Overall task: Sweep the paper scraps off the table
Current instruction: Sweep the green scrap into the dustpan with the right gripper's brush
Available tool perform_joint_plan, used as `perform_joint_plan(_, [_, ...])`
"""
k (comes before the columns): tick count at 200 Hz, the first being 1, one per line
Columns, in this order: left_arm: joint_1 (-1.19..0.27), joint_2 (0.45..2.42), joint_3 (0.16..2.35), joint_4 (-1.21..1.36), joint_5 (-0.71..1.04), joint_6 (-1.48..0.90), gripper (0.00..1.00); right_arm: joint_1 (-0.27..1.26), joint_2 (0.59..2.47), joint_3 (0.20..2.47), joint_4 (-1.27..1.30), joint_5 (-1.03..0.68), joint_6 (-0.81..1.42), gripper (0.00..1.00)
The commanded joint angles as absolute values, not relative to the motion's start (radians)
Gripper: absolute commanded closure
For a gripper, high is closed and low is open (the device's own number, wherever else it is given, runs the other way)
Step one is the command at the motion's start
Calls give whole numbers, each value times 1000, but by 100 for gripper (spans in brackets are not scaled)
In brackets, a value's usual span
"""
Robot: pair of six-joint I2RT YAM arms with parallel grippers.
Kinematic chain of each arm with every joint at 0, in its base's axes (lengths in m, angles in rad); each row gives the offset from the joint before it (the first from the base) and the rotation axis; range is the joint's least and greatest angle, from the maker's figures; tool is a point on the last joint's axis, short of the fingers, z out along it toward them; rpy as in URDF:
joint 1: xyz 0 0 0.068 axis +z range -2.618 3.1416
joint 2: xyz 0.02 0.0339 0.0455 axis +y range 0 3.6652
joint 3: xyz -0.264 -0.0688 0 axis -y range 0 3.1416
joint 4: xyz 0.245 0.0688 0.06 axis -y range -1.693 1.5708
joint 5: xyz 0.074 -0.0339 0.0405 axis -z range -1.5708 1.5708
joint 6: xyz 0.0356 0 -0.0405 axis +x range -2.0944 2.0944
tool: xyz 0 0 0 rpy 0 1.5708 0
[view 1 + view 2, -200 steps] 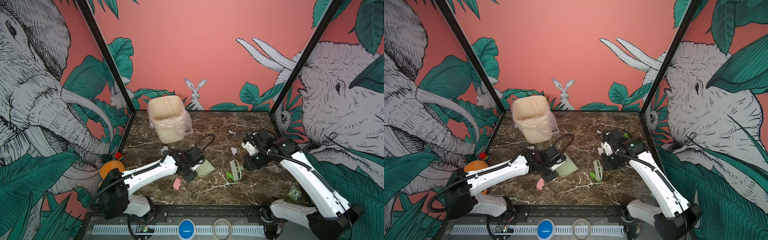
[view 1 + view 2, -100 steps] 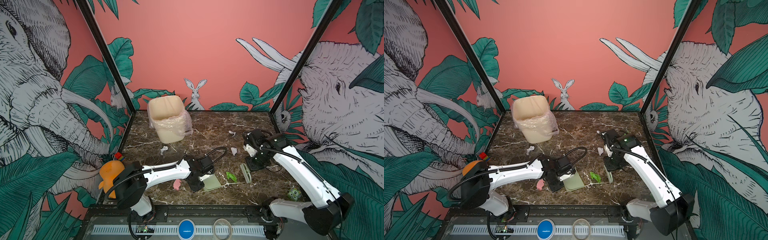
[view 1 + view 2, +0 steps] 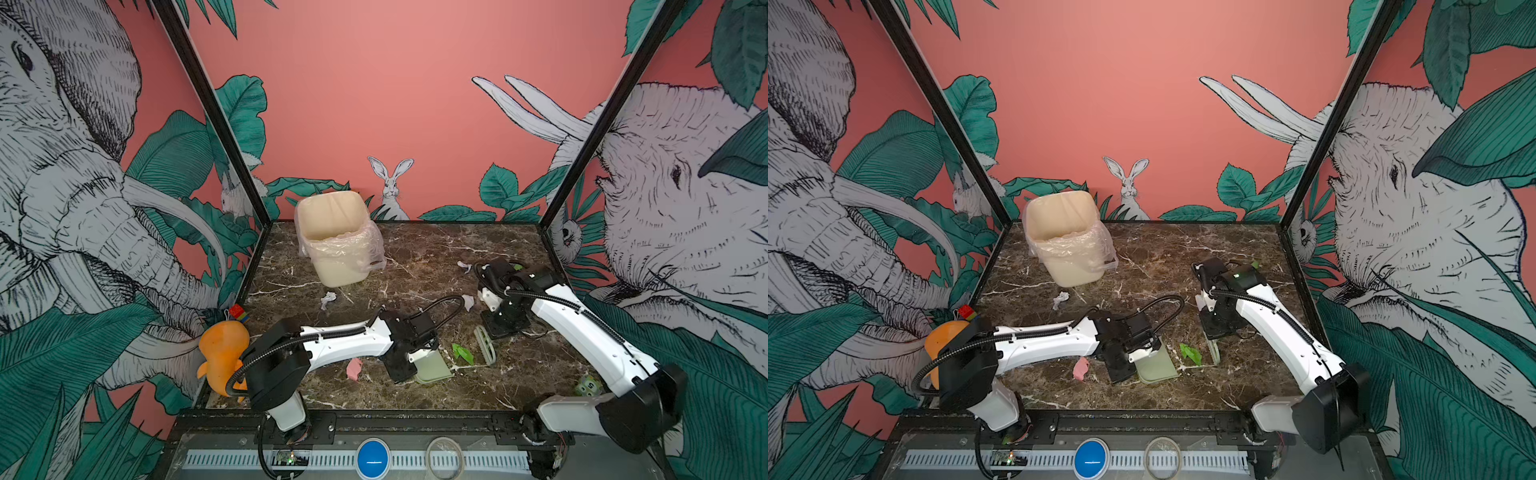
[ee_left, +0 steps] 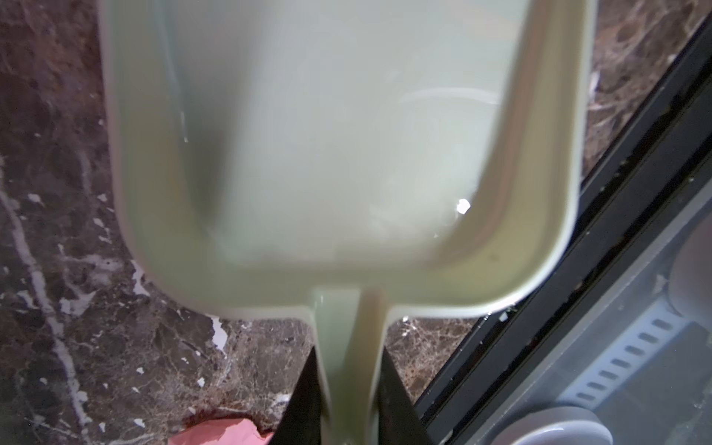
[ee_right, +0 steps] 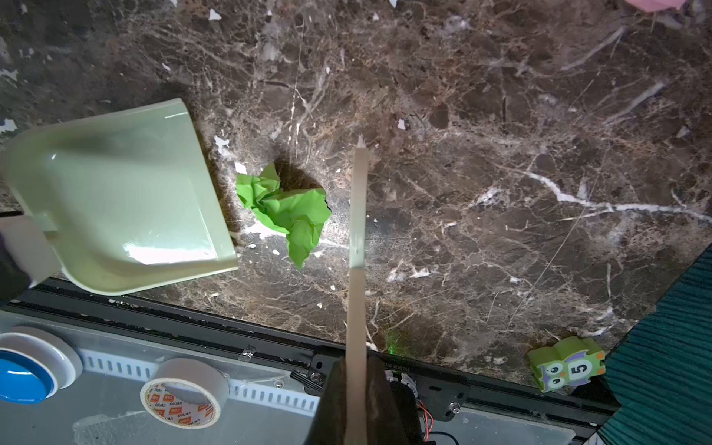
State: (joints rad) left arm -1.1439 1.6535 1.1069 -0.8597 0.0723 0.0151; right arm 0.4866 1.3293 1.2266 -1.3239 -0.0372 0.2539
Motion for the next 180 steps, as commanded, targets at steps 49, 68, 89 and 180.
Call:
perform_joint_plan(49, [-1158,1676,1147,-818,-8,40,88,551,1362,1221,-1302,-35,284,100])
perform_joint_plan(68, [-1161,1685,1146,-812,-9,45,88,577,1373,1220,-1289,-41,300,100])
perform_joint_plan(89, [-1163,1690,1144,-810,-12,50,88,601,1385,1227,-1280,-44,315,100])
perform_joint_plan(180, [-1170,1704,1141,-805,-11,55,88,618,1353,1272,-1325,-2,331,100])
